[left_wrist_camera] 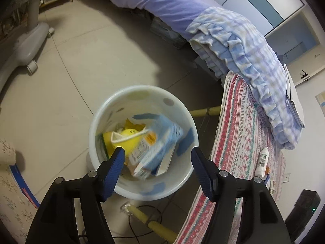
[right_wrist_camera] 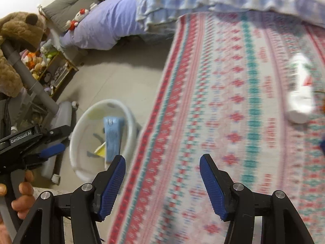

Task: Collect trash
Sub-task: 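Move both tools back over the remaining trash on the bed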

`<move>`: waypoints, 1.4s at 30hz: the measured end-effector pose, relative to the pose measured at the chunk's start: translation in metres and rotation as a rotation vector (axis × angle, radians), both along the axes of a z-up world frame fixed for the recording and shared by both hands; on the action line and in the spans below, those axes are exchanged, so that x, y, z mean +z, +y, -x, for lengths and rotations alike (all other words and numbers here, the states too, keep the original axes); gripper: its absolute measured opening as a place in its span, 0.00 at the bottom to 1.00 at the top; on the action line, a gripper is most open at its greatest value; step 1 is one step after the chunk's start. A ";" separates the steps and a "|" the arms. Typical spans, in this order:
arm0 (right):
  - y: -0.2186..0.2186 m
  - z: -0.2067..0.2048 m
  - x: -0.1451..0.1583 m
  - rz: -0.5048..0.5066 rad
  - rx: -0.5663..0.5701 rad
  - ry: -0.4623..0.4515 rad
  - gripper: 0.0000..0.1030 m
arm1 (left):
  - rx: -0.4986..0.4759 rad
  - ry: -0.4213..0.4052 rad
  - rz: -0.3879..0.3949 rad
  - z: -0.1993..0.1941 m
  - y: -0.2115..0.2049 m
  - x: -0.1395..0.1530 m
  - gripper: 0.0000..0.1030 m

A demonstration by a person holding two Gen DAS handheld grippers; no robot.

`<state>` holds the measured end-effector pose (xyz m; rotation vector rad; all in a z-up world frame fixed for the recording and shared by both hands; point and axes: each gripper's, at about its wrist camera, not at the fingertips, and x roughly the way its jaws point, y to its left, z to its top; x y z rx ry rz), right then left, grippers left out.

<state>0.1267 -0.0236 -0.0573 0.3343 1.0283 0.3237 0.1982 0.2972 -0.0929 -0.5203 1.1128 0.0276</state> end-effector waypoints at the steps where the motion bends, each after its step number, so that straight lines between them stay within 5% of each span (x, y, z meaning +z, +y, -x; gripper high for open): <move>1: -0.009 0.003 0.003 0.003 -0.008 -0.004 0.64 | 0.002 -0.006 -0.013 0.002 0.001 0.002 0.68; 8: -0.072 0.020 0.024 0.020 -0.053 -0.017 0.64 | 0.039 -0.015 0.009 0.026 -0.001 0.008 0.68; 21: -0.245 0.049 0.062 -0.012 -0.310 -0.069 0.70 | -0.085 -0.039 -0.051 0.083 -0.107 0.049 0.68; 32: -0.343 0.048 0.047 -0.050 -0.452 0.016 0.70 | -0.284 -0.048 -0.027 0.099 -0.260 0.082 0.68; 42: -0.393 0.033 0.031 -0.021 -0.507 0.073 0.70 | -0.471 -0.068 -0.203 0.041 -0.400 0.061 0.68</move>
